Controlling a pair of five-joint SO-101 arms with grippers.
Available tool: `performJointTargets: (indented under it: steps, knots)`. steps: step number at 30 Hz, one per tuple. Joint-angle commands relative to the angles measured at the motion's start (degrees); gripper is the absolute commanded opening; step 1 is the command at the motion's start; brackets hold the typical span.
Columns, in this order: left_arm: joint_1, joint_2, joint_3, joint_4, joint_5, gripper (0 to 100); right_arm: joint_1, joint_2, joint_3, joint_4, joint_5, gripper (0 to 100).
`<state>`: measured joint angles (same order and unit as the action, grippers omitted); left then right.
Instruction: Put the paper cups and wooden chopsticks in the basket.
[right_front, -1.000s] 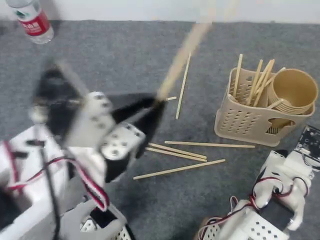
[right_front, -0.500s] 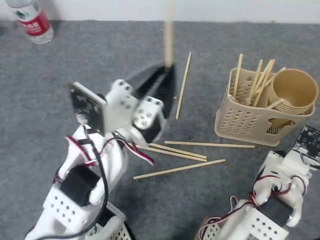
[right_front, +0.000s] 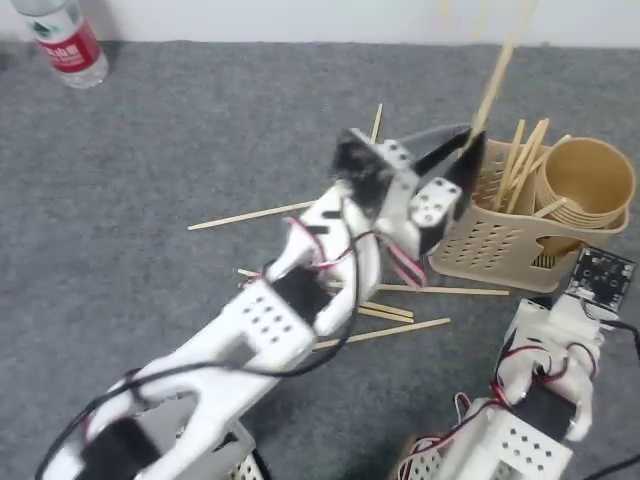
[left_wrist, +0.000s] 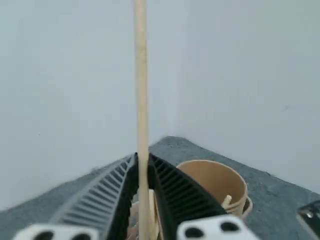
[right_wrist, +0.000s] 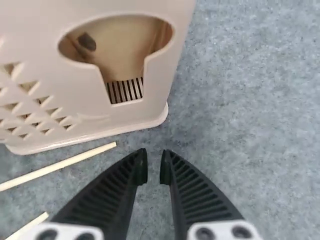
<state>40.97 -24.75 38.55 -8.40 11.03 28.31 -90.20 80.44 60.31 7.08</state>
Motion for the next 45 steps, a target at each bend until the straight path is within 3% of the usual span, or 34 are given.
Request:
performJointTargets:
  steps: [1,11,17,23,29,36,41,45]
  knots:
    - [0.35,9.93,-8.66,-6.86,-0.44,1,-0.4,-0.75,0.18,-2.77,-0.18,5.8]
    - [2.37,26.37,-19.38,-7.03,-0.62,1,3.82,-0.75,-0.26,-2.95,-0.79,5.8]
    - [2.37,26.64,-19.03,-6.68,-0.18,12,3.82,-0.75,-0.35,-2.86,-2.2,5.8]
    - [2.46,26.02,-19.47,-1.67,-0.18,13,3.82,-0.75,-0.35,-2.68,-2.2,5.8]
    - [0.97,17.32,-19.56,10.73,-0.97,13,3.82,-0.75,-0.35,-2.77,-2.2,5.8]
    - [-8.53,-3.34,-19.65,42.2,-9.93,13,3.82,-0.75,-0.35,-2.77,-2.2,5.8]
    - [-17.58,-8.53,-17.71,55.03,-5.63,13,3.82,-0.75,-0.35,-2.59,-2.29,5.8]
    - [-18.9,-2.29,-15.08,58.29,-2.9,17,3.82,-0.75,-0.35,-2.42,-2.2,5.8]
